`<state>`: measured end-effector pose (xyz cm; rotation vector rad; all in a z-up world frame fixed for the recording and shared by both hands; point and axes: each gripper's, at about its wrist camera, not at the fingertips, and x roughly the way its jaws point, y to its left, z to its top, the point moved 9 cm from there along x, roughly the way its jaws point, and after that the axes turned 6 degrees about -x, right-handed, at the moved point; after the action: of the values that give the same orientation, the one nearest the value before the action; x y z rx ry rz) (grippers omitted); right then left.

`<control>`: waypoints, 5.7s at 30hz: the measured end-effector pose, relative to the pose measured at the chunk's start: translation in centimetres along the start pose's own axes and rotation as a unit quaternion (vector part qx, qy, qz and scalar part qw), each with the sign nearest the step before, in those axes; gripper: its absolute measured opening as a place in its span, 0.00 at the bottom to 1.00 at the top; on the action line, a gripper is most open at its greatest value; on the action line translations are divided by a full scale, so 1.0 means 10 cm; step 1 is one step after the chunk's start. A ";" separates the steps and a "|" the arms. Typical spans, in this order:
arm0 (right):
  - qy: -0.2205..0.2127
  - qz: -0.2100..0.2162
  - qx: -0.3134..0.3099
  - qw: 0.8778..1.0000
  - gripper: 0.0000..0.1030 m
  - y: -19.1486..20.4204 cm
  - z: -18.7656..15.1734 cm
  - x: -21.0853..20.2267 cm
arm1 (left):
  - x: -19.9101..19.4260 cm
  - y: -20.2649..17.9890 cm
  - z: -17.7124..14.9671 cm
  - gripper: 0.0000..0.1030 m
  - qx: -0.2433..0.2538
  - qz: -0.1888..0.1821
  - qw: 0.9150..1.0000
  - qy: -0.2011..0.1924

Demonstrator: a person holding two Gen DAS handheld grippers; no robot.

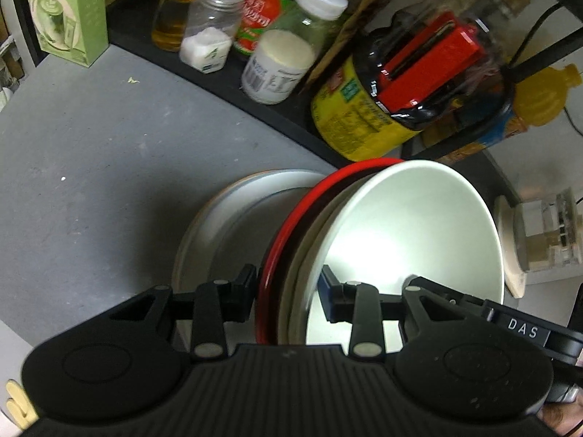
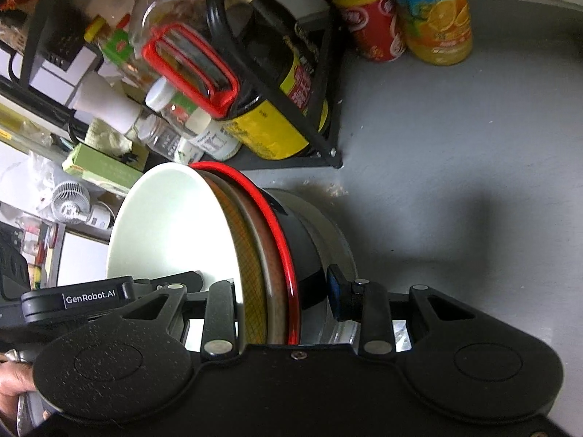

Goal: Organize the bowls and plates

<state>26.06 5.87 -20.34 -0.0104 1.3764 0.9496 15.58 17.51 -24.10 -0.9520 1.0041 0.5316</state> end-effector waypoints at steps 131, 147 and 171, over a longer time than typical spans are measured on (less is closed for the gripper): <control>-0.270 -0.239 0.045 0.932 1.00 1.06 -2.37 -2.20 | -1.94 0.17 -1.42 1.00 0.318 -0.068 0.933 -0.154; -0.266 -0.241 0.067 0.931 1.00 0.92 -2.49 -2.25 | -1.87 0.07 -1.51 1.00 0.330 -0.067 0.930 -0.149; -0.259 -0.242 0.059 0.933 1.00 0.92 -2.47 -2.21 | -1.81 0.08 -1.48 1.00 0.330 -0.065 0.931 -0.141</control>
<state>2.91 -13.42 -3.71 -0.0072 0.8738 0.4086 -0.33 5.88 -11.48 -0.3207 0.7700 0.1818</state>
